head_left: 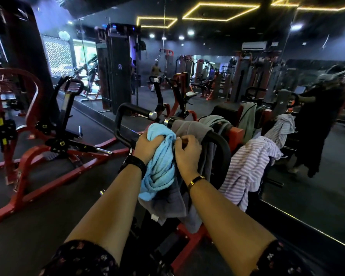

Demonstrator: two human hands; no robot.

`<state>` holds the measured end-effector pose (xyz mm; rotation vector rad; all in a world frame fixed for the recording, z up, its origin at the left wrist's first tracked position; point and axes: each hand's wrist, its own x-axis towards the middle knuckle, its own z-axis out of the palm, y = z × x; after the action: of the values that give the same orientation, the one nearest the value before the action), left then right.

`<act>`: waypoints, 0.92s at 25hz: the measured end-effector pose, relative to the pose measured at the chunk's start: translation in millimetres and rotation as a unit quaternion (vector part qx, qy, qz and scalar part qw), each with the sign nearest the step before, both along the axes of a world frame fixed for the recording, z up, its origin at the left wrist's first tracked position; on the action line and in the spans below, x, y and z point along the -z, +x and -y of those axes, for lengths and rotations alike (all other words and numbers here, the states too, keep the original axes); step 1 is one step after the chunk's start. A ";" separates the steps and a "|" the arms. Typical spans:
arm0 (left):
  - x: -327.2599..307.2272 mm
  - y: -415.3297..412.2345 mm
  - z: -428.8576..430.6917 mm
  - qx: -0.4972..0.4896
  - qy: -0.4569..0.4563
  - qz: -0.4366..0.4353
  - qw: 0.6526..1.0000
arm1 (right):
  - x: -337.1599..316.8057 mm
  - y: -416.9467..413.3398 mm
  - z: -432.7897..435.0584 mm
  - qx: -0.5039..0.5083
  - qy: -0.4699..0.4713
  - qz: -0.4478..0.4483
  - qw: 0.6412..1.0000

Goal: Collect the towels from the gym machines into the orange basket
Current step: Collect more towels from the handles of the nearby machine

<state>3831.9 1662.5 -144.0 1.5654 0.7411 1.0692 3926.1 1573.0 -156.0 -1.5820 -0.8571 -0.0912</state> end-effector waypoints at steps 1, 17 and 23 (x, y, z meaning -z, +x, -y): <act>0.2 2.4 -4.4 -0.017 -0.001 -0.007 1.000 | 0.3 3.0 -1.0 0.053 -0.009 -0.005 0.999; 1.2 -9.0 -75.1 -0.028 0.014 0.065 0.997 | -57.6 -13.6 -53.1 0.095 -0.295 -0.003 0.951; -5.2 -8.7 -70.9 -0.030 0.049 0.072 0.996 | -94.7 -49.7 -41.8 0.219 -0.406 0.409 0.787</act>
<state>3823.2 1733.4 -138.8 1.5384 0.6491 1.2656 3876.4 1614.8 -61.3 -2.6209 -1.2580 -0.9063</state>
